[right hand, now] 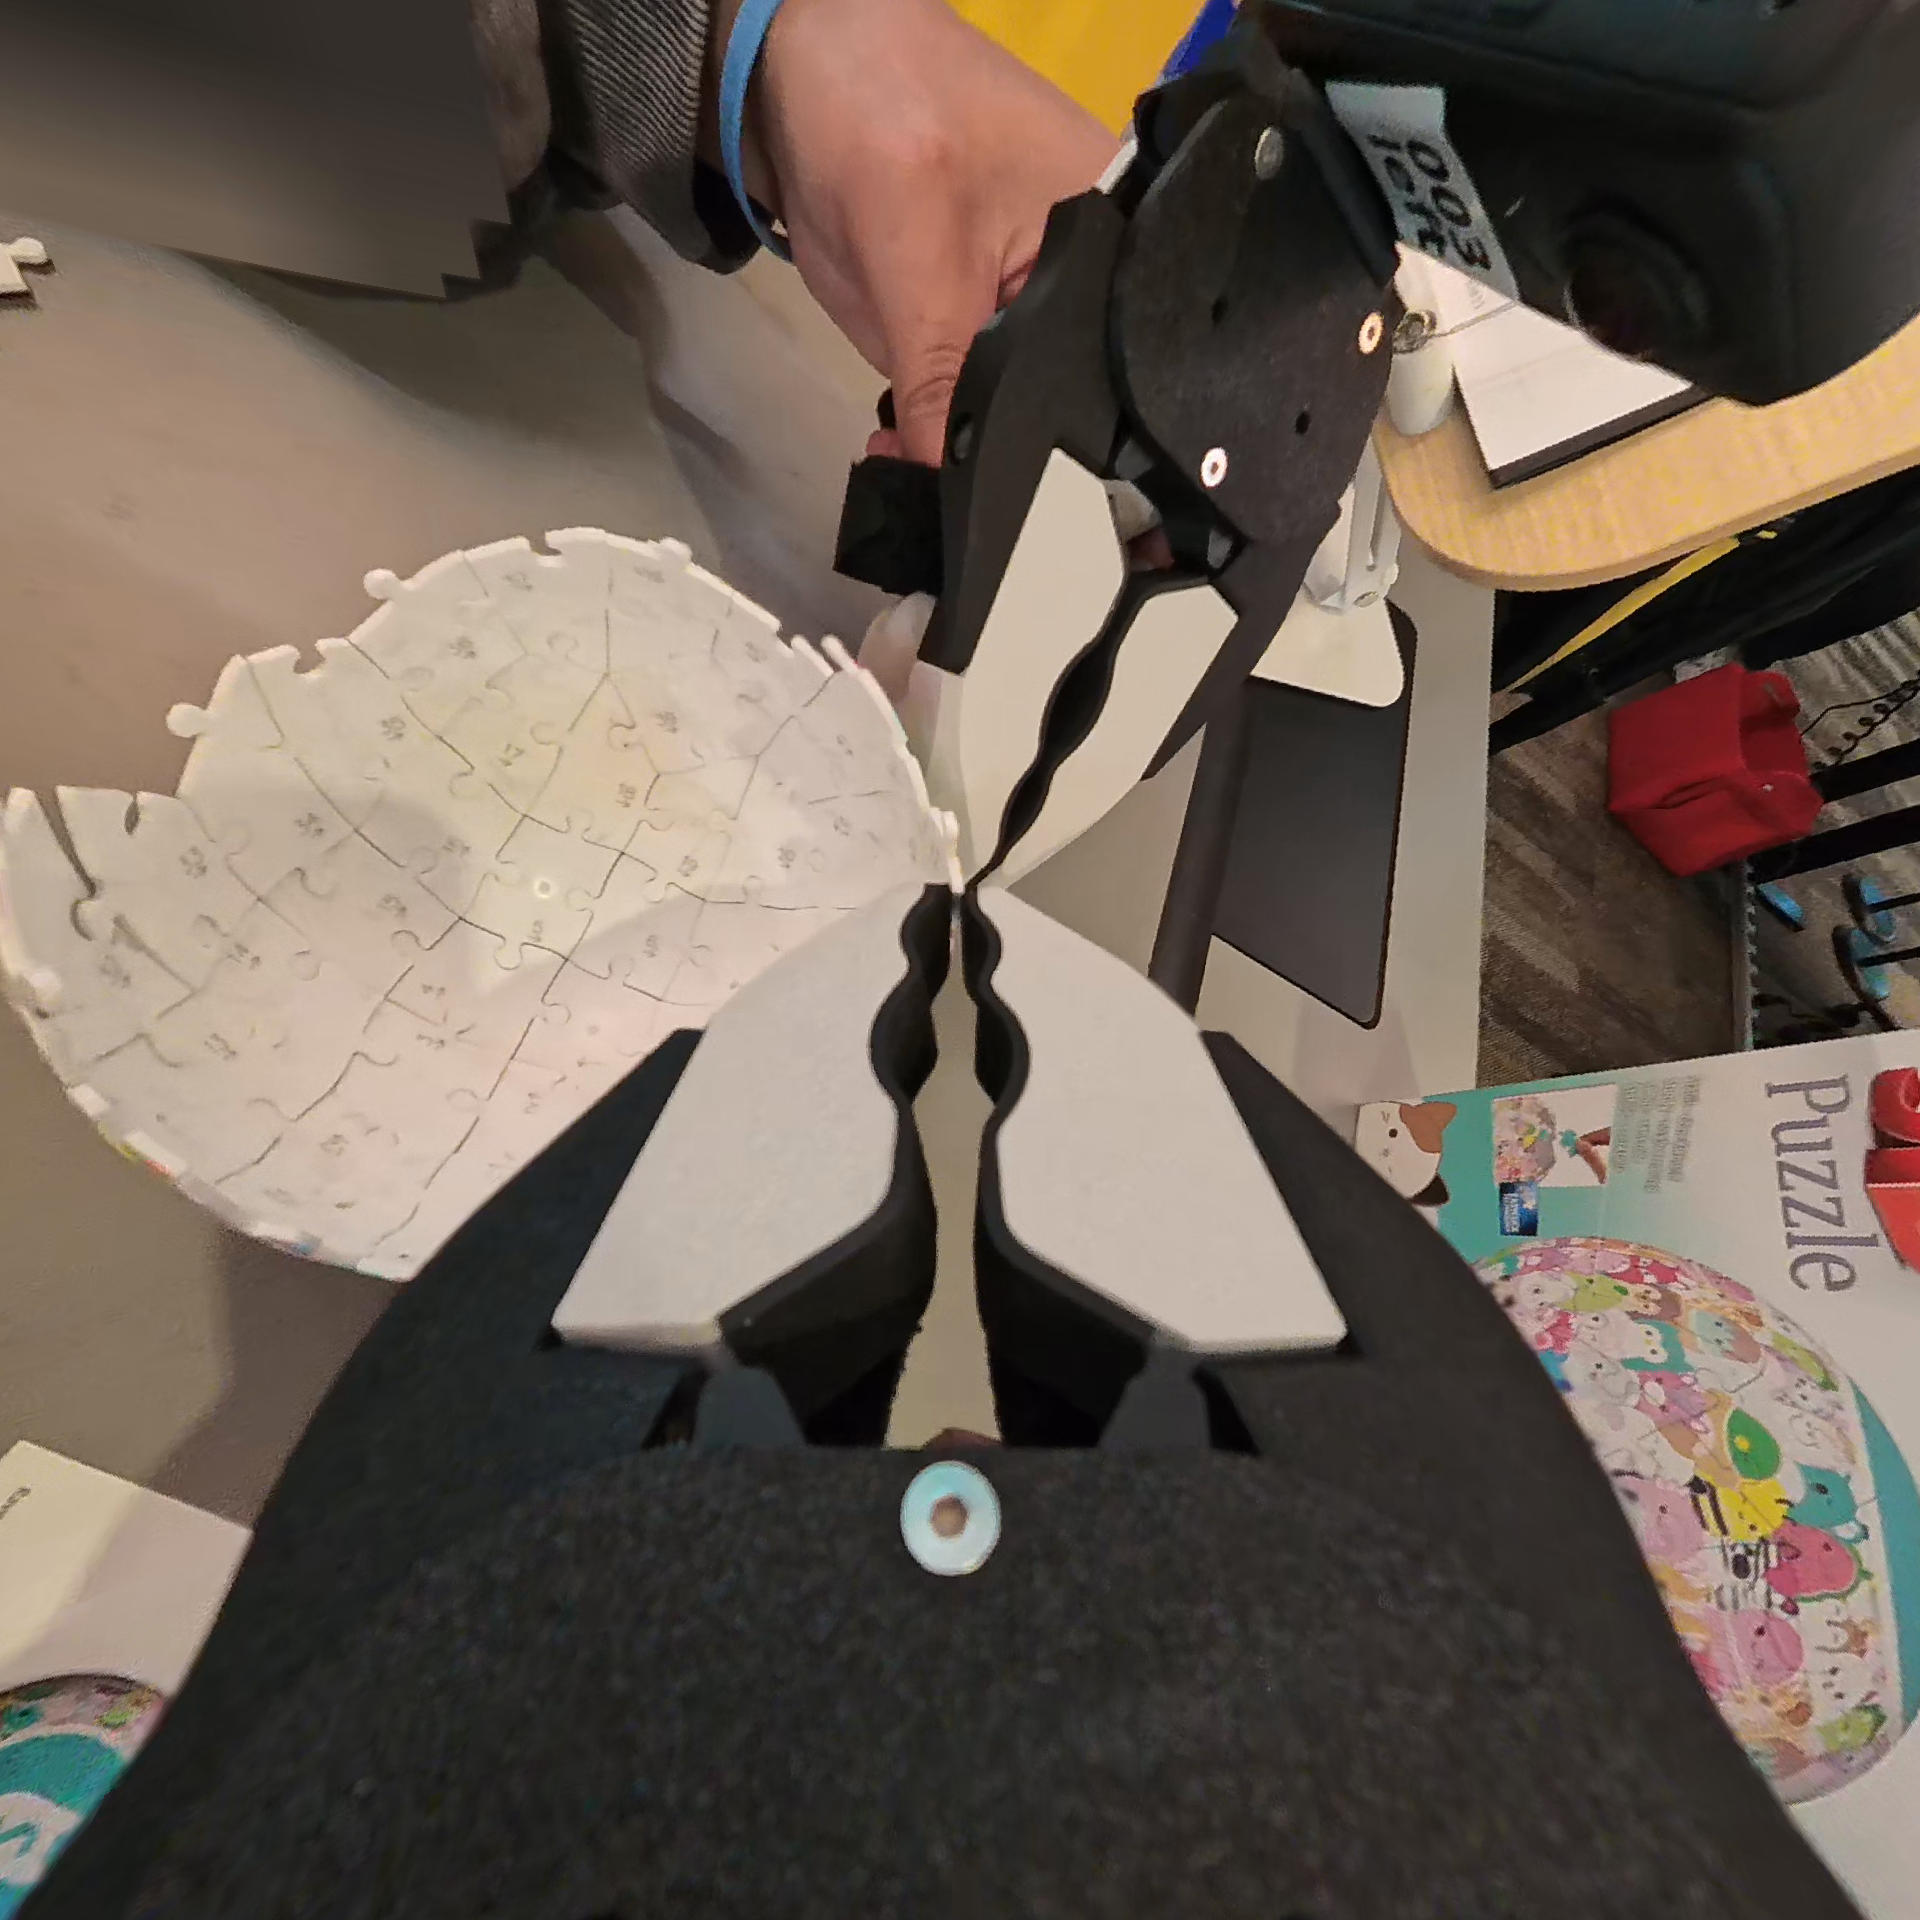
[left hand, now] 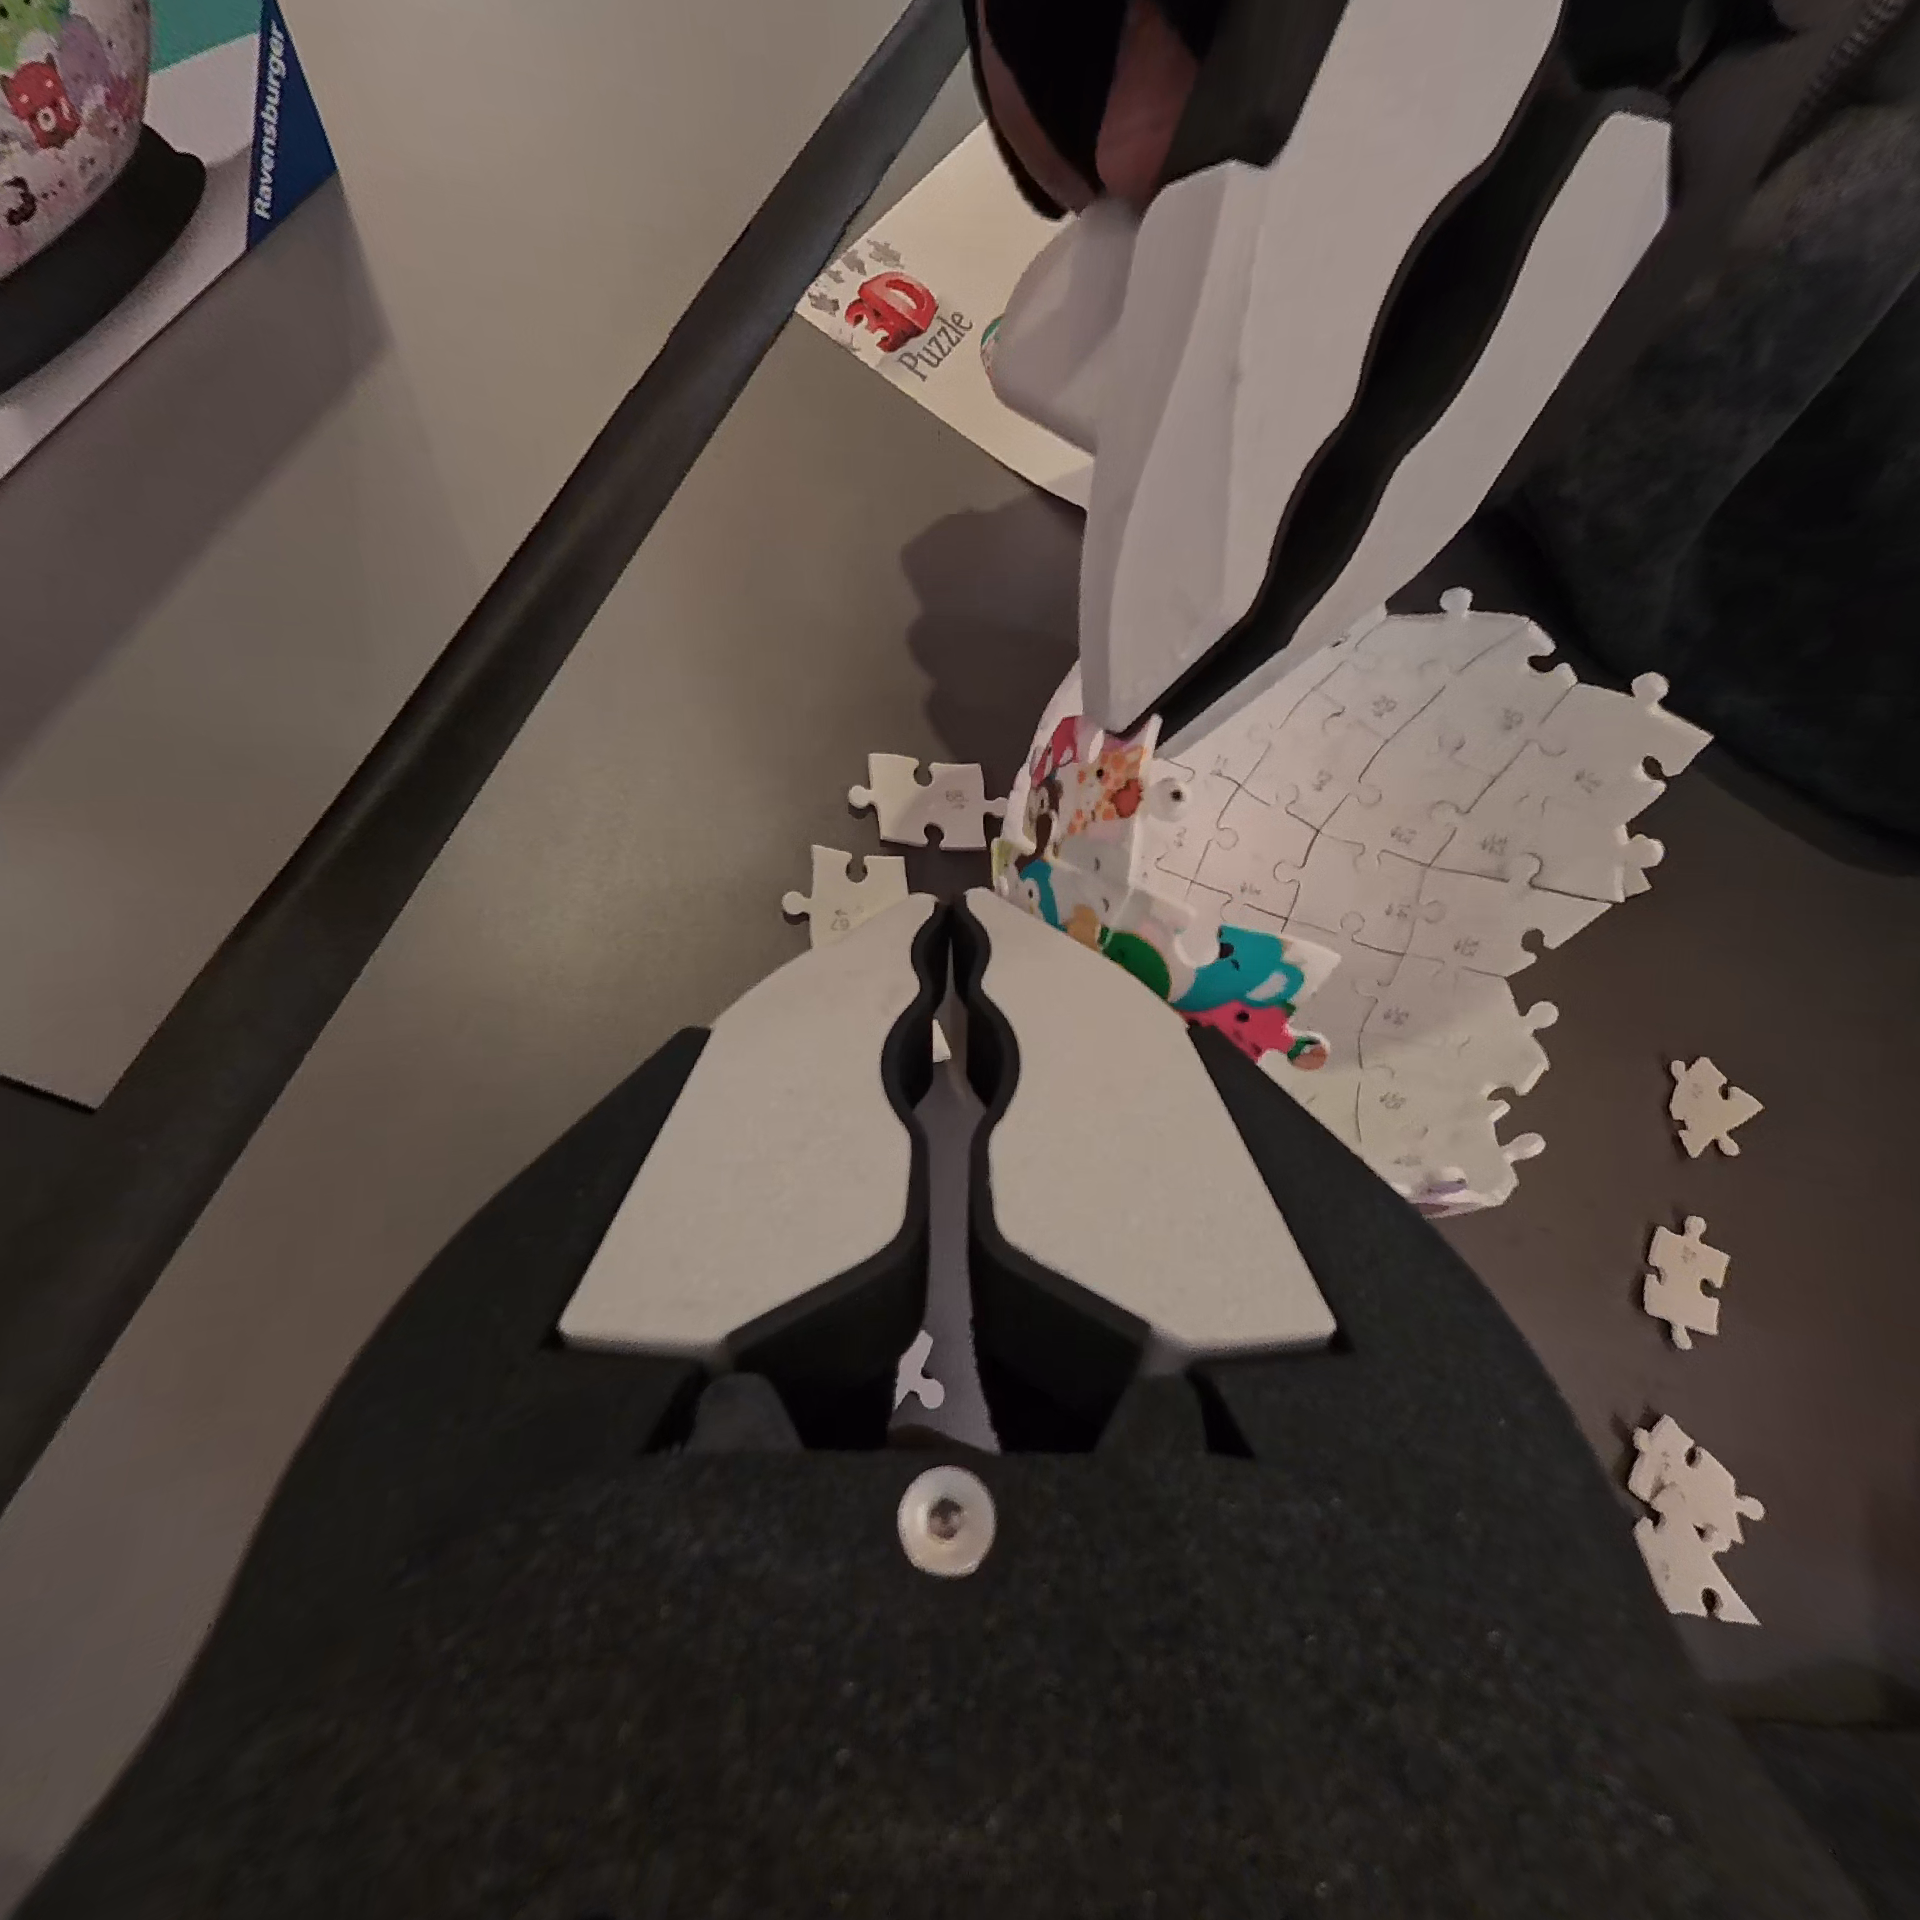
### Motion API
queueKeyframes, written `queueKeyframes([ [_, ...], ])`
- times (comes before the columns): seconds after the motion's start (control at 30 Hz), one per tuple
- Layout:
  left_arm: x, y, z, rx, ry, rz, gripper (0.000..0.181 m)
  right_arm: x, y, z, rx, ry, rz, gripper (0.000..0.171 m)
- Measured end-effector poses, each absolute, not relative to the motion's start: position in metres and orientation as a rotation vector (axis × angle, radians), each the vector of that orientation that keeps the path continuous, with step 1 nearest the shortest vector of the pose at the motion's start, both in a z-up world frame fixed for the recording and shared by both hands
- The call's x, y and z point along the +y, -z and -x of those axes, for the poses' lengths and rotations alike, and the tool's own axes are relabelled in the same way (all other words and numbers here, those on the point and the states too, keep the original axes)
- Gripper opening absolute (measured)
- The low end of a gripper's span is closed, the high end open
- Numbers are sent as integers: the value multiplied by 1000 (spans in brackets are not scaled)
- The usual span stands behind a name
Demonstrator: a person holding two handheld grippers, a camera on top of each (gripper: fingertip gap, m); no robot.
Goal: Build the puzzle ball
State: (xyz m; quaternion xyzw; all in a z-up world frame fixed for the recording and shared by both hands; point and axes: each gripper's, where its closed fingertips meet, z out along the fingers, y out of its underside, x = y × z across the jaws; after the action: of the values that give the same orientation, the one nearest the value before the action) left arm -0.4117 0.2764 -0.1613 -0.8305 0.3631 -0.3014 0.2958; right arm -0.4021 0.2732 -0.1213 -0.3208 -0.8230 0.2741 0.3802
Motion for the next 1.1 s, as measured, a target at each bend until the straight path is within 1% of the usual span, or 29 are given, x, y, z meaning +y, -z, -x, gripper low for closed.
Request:
queueKeyframes([
  [0.53, 279, 172, 418, 917, 808, 2286, 1, 271, 124, 407, -2119, -566, 700, 2],
  [0.63, 282, 158, 427, 852, 816, 2276, 7, 273, 125, 408, -2118, -542, 705, 2],
  [0.73, 279, 139, 435, 834, 809, 2259, 17, 275, 128, 409, -2119, -524, 725, 2],
  [0.9, 265, 112, 435, 894, 766, 2235, 21, 275, 130, 411, -2123, -514, 740, 2],
  [1.0, 255, 115, 429, 960, 773, 2271, 24, 275, 130, 411, -2122, -516, 753, 2],
  [1.1, 261, 123, 429, 955, 766, 2259, 21, 275, 130, 411, -2123, -516, 760, 2],
])
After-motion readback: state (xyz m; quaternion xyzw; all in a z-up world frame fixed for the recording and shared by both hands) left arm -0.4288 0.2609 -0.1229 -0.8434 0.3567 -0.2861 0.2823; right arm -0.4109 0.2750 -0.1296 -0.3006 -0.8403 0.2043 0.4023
